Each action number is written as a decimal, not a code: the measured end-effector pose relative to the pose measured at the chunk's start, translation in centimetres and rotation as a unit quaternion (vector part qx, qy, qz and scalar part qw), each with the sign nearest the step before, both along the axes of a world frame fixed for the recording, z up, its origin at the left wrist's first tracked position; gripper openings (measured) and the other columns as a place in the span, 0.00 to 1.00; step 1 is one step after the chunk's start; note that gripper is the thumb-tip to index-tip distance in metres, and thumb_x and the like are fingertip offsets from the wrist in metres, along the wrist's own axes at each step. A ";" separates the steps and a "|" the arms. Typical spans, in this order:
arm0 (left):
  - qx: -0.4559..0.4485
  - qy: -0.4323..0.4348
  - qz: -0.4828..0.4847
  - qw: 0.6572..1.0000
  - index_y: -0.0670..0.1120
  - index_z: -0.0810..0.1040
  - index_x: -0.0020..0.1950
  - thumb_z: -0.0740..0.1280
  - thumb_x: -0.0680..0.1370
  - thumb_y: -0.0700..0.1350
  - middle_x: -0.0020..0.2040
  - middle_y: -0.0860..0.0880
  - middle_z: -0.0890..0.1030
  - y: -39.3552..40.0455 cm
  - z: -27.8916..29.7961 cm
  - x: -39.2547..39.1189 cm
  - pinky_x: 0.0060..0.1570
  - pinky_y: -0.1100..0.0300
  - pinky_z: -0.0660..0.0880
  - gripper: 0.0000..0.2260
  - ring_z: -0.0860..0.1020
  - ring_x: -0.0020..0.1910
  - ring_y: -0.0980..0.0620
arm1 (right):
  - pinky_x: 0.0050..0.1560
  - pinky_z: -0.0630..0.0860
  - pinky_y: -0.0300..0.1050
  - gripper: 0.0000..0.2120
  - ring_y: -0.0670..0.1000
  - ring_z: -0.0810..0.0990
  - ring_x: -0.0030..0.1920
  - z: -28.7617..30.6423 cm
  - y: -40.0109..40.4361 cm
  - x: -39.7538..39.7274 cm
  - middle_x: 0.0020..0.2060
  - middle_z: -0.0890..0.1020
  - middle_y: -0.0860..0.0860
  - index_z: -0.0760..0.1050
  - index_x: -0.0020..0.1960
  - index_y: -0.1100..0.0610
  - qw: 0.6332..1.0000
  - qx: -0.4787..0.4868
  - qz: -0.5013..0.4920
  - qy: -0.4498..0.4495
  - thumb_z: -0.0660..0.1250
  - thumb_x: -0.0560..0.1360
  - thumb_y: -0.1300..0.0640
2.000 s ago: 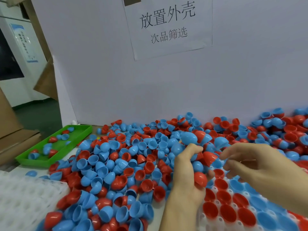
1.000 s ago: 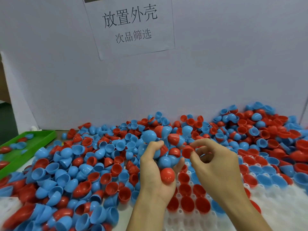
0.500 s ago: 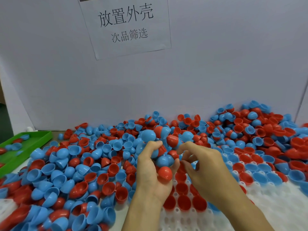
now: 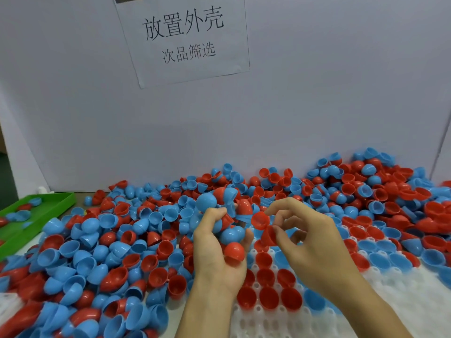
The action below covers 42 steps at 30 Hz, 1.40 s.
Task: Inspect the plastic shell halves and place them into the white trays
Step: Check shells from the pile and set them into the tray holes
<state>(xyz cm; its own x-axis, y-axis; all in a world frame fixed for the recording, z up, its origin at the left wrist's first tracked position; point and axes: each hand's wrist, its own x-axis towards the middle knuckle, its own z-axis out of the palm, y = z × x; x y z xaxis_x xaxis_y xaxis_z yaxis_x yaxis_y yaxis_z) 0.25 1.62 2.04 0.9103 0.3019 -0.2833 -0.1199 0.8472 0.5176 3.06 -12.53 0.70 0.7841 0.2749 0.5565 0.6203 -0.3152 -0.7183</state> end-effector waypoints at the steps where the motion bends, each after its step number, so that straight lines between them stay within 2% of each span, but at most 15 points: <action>1: -0.002 0.001 0.001 1.000 0.43 0.81 0.47 0.73 0.62 0.41 0.41 0.44 0.82 0.1 -0.1 0.0 0.25 0.61 0.75 0.15 0.77 0.32 0.50 | 0.31 0.74 0.39 0.20 0.48 0.80 0.39 0.1 0.0 -0.1 0.36 0.78 0.46 0.77 0.47 0.42 1.000 0.012 0.009 0.005 0.69 0.74 0.69; 4: -0.003 0.003 0.008 1.000 0.44 0.81 0.42 0.74 0.61 0.42 0.34 0.47 0.81 0.3 -0.3 0.1 0.24 0.62 0.74 0.11 0.75 0.30 0.52 | 0.32 0.76 0.46 0.21 0.48 0.80 0.40 0.5 0.1 -0.3 0.37 0.77 0.47 0.77 0.48 0.40 0.999 0.031 0.023 0.009 0.69 0.75 0.69; 8: 0.004 -0.005 0.007 1.000 0.47 0.83 0.31 0.73 0.61 0.42 0.31 0.49 0.80 0.4 -0.3 0.1 0.22 0.61 0.72 0.01 0.75 0.27 0.54 | 0.37 0.77 0.55 0.23 0.50 0.80 0.43 0.8 0.2 -0.6 0.39 0.77 0.47 0.76 0.50 0.40 0.997 0.055 0.038 0.025 0.67 0.76 0.70; 10: 0.010 -0.007 0.005 1.000 0.48 0.82 0.27 0.73 0.61 0.42 0.30 0.49 0.79 0.3 -0.3 0.1 0.21 0.62 0.71 0.03 0.74 0.26 0.55 | 0.38 0.78 0.58 0.24 0.51 0.80 0.44 0.8 0.2 -0.7 0.40 0.78 0.47 0.76 0.51 0.40 0.996 0.071 0.043 0.037 0.66 0.76 0.72; 13: 0.009 -0.008 0.005 1.000 0.49 0.82 0.27 0.73 0.61 0.42 0.30 0.50 0.79 0.3 -0.3 0.1 0.22 0.63 0.71 0.04 0.73 0.25 0.54 | 0.40 0.80 0.62 0.22 0.51 0.81 0.44 1.0 0.3 -0.8 0.42 0.82 0.49 0.77 0.52 0.43 0.990 0.109 0.060 0.062 0.66 0.76 0.71; 17: 0.014 -0.008 0.006 1.000 0.49 0.82 0.26 0.73 0.61 0.41 0.29 0.50 0.79 0.2 -0.2 0.1 0.22 0.63 0.71 0.04 0.73 0.25 0.54 | 0.46 0.80 0.59 0.22 0.49 0.84 0.47 1.3 0.3 -1.1 0.43 0.85 0.49 0.80 0.54 0.42 0.985 0.139 0.068 0.082 0.66 0.78 0.70; 20: 0.012 -0.004 0.004 1.000 0.48 0.82 0.27 0.73 0.61 0.42 0.31 0.49 0.80 0.3 -0.2 0.0 0.22 0.63 0.72 0.03 0.74 0.26 0.53 | 0.41 0.80 0.58 0.22 0.48 0.85 0.45 1.4 0.2 -1.1 0.44 0.86 0.49 0.79 0.56 0.40 0.984 0.137 0.066 0.088 0.65 0.79 0.68; 23: 0.013 -0.002 0.005 1.000 0.48 0.83 0.29 0.73 0.61 0.41 0.32 0.48 0.81 0.3 -0.1 0.0 0.22 0.62 0.72 0.02 0.75 0.28 0.53 | 0.32 0.74 0.35 0.18 0.42 0.80 0.31 1.6 0.3 -1.2 0.40 0.86 0.51 0.77 0.51 0.43 0.976 0.173 0.073 0.109 0.66 0.78 0.68; 24: 0.012 0.000 0.006 1.000 0.48 0.83 0.30 0.73 0.61 0.41 0.33 0.48 0.81 0.2 -0.1 0.0 0.22 0.62 0.72 0.02 0.75 0.29 0.53 | 0.31 0.72 0.31 0.17 0.41 0.77 0.29 1.6 0.2 -1.2 0.38 0.86 0.52 0.76 0.48 0.45 0.973 0.183 0.076 0.120 0.66 0.77 0.68; 26: 0.013 0.004 0.006 1.000 0.48 0.83 0.30 0.73 0.61 0.41 0.33 0.48 0.81 0.2 -0.1 0.0 0.22 0.62 0.72 0.02 0.75 0.28 0.53 | 0.31 0.71 0.34 0.17 0.41 0.74 0.28 1.6 0.3 -1.1 0.37 0.85 0.52 0.79 0.46 0.45 0.970 0.184 0.080 0.137 0.66 0.78 0.69; 29: 0.013 0.004 0.004 1.000 0.47 0.83 0.33 0.73 0.62 0.41 0.33 0.47 0.81 0.2 -0.1 0.0 0.22 0.62 0.71 0.02 0.75 0.28 0.53 | 0.31 0.74 0.39 0.21 0.45 0.73 0.30 1.3 0.3 -0.9 0.41 0.86 0.51 0.84 0.49 0.41 0.965 0.182 0.079 0.172 0.65 0.79 0.67; 31: 0.011 0.004 0.003 1.000 0.47 0.83 0.34 0.73 0.61 0.42 0.33 0.47 0.81 0.2 -0.1 0.0 0.22 0.63 0.71 0.03 0.75 0.27 0.53 | 0.33 0.76 0.37 0.23 0.47 0.73 0.32 1.3 0.3 -0.8 0.43 0.86 0.50 0.84 0.50 0.38 0.964 0.181 0.072 0.182 0.63 0.80 0.67; 37: 0.006 0.005 0.004 1.000 0.45 0.80 0.46 0.73 0.62 0.42 0.35 0.47 0.81 0.1 -0.1 -0.1 0.22 0.62 0.71 0.13 0.75 0.28 0.53 | 0.36 0.78 0.36 0.22 0.49 0.77 0.36 1.1 0.3 -0.7 0.45 0.87 0.49 0.83 0.51 0.38 0.964 0.181 0.066 0.183 0.65 0.80 0.66; 40: 0.004 0.005 0.007 1.000 0.45 0.81 0.49 0.73 0.62 0.42 0.40 0.46 0.82 0.1 -0.1 -0.1 0.22 0.61 0.72 0.16 0.76 0.30 0.53 | 0.37 0.77 0.33 0.22 0.42 0.78 0.35 1.1 0.3 -0.7 0.44 0.87 0.46 0.82 0.53 0.39 0.970 0.168 0.066 0.163 0.66 0.79 0.67; 42: 0.001 0.005 0.006 1.000 0.45 0.81 0.48 0.73 0.61 0.42 0.38 0.47 0.81 0.1 -0.1 -0.1 0.23 0.62 0.72 0.16 0.75 0.29 0.53 | 0.39 0.77 0.32 0.21 0.40 0.82 0.41 1.0 0.4 -0.7 0.43 0.86 0.42 0.81 0.57 0.42 0.984 0.126 0.043 0.119 0.67 0.77 0.68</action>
